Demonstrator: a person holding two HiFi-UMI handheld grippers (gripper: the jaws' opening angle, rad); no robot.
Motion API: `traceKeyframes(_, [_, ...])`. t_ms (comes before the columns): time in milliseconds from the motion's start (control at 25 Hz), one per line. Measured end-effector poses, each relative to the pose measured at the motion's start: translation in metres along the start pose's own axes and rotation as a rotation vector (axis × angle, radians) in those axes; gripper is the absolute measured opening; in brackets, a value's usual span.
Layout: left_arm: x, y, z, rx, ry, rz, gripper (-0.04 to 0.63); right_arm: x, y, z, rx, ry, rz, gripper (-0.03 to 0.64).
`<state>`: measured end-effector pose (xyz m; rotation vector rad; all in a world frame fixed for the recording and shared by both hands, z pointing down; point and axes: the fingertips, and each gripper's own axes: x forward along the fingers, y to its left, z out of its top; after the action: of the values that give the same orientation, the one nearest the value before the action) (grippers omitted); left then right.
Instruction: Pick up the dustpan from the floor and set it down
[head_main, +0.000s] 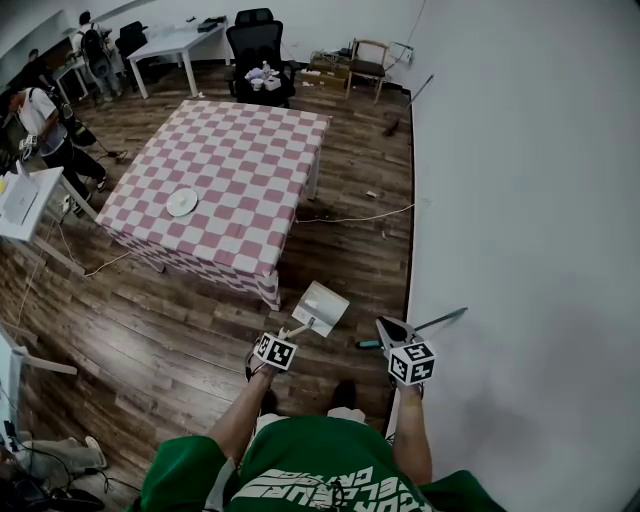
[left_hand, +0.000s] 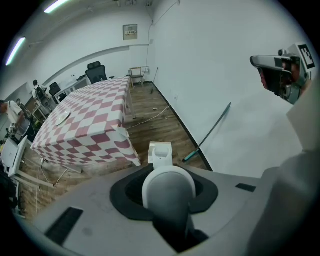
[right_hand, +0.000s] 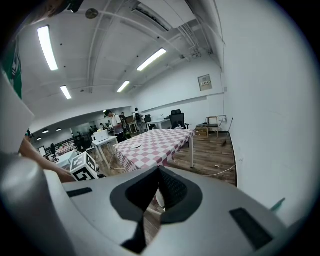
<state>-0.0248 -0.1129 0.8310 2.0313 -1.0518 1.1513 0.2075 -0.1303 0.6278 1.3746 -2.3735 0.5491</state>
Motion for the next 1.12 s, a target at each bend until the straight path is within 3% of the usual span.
traceKeyframes(480, [0.039, -0.001, -0.034, -0.047, 0.112, -0.01, 0.106, -0.005, -0.003, -0.013, 0.0, 0.031, -0.009, 0.008])
traceKeyframes(1120, [0.083, -0.005, -0.044, -0.046, 0.179, -0.009, 0.106, -0.011, -0.004, -0.036, -0.012, 0.104, -0.017, 0.008])
